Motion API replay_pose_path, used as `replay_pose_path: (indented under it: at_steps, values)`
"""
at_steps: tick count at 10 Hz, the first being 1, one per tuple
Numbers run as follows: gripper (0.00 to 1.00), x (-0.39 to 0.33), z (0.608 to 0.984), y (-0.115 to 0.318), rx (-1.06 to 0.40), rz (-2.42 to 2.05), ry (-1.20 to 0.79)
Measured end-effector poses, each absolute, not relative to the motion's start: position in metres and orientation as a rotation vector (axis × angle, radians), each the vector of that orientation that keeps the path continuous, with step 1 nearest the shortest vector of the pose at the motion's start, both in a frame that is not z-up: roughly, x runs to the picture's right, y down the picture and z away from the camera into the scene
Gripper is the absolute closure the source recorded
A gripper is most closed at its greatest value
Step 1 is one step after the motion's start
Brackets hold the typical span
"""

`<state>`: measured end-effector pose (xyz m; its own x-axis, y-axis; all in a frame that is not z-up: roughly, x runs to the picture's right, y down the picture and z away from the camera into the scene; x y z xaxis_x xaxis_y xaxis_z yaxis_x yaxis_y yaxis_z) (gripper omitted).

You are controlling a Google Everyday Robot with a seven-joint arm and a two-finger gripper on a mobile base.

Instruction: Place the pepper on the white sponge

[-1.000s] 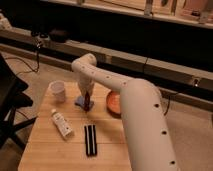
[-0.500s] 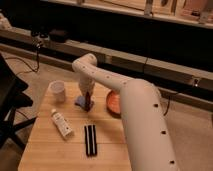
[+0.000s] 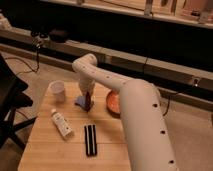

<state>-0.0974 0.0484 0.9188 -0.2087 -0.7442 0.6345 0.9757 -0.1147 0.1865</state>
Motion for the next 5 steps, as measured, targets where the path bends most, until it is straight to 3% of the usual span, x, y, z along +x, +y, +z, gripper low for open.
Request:
replay_pose_path:
  at_steps: [5]
  values:
    - [0.74,-0.0961,0.9195,0.0499,-0.458,-1.686,-0.692]
